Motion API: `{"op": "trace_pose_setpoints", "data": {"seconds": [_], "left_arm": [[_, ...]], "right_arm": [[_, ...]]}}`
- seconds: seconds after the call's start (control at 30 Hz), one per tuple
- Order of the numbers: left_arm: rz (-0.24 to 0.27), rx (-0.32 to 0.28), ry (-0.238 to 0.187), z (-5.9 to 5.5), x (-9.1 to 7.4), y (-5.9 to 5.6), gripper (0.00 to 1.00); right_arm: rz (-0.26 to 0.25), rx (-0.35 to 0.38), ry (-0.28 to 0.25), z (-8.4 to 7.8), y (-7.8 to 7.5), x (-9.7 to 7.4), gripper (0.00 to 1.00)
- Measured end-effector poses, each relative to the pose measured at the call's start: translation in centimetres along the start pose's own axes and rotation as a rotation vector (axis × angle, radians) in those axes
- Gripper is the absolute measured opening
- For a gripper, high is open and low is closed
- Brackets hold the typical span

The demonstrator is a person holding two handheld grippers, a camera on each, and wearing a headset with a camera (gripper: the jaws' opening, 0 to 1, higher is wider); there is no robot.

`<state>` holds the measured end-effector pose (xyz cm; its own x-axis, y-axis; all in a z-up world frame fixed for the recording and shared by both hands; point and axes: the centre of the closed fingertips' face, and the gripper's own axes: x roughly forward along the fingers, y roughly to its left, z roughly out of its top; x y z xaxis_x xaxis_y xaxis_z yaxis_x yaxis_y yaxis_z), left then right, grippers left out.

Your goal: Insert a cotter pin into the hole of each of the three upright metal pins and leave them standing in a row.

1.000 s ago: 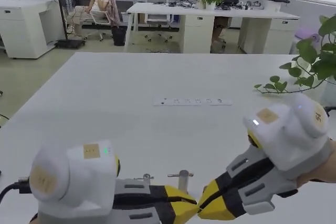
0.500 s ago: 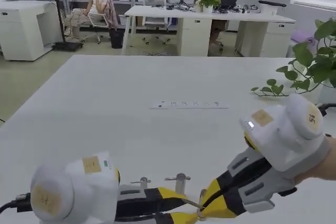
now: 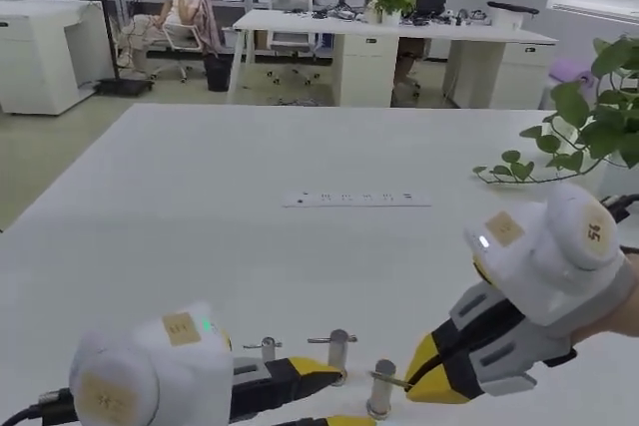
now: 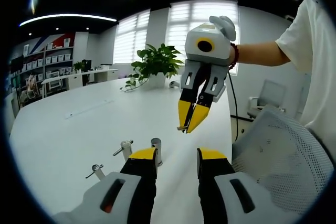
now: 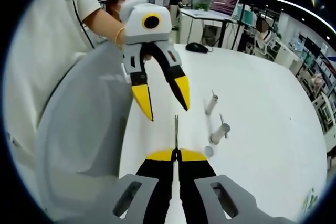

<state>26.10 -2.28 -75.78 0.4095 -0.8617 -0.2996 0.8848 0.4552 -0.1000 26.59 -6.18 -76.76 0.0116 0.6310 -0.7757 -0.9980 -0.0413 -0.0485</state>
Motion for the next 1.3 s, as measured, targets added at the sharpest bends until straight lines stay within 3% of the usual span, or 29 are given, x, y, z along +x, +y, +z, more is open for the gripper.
{"op": "trace_pose_setpoints", "data": {"seconds": [0.27, 0.53, 1.3], "left_arm": [[0.076, -0.061, -0.012, -0.5, 0.9, 1.4, 0.31], [0.111, -0.077, 0.016, -1.5, 2.1, 2.1, 0.31], [0.152, -0.099, 0.069, -3.3, 6.2, 4.0, 0.29]], "right_arm": [[-0.025, -0.008, 0.053, -1.8, -1.1, -0.1, 0.03], [-0.034, -0.018, 0.097, -3.6, -2.1, 0.4, 0.03], [-0.011, -0.011, 0.171, -7.2, -4.4, 1.5, 0.03]]}}
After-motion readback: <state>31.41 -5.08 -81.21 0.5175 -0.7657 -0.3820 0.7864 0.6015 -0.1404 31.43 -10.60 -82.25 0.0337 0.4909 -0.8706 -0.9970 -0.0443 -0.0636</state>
